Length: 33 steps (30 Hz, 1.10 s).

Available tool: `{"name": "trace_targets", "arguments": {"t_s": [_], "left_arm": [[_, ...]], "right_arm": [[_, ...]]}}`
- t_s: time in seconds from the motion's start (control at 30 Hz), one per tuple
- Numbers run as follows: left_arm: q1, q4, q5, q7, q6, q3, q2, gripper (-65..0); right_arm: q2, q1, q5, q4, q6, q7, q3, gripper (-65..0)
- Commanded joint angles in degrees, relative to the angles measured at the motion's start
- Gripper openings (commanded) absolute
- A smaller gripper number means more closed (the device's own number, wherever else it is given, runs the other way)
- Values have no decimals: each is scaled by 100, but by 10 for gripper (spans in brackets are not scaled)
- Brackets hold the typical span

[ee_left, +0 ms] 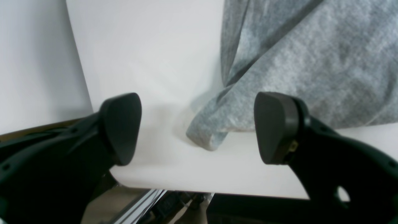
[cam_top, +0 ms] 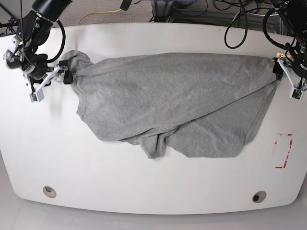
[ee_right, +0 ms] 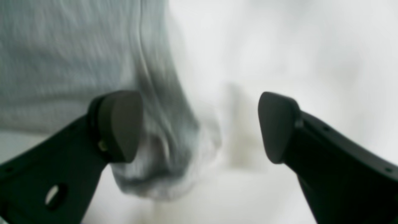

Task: Fold the T-shirt properly
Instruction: 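Regrasp the shirt edge with the right gripper beside its previous hold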

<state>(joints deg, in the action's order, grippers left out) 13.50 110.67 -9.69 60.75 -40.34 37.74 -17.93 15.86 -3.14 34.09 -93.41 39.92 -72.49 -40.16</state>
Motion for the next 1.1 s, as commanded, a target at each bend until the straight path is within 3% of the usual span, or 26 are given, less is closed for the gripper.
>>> {"name": "trace_targets", "arguments": {"t_s": [0.0,0.27,0.53,0.73,1.07], "left_arm": [[26,76,-20,-75,34,37,-4,-125],[158,76,-20,-75,34,46,136,-125],[299,84,-20,-84,34,240,163,-125],[299,84,-20,-84,34,424,163,-125],[299,84,-28,-84,34,451,171,-125]], "right_arm": [[115,274,77,-88,8,106,82,-116],[265,1566,68,1178,8,176,909,-119],[599,2595,60,2945,8,1275,2210,-119],[704,2973,77,3965,8,1873,2746,-119],[467,3026,68,4158,8,1943,3010,-140]]}}
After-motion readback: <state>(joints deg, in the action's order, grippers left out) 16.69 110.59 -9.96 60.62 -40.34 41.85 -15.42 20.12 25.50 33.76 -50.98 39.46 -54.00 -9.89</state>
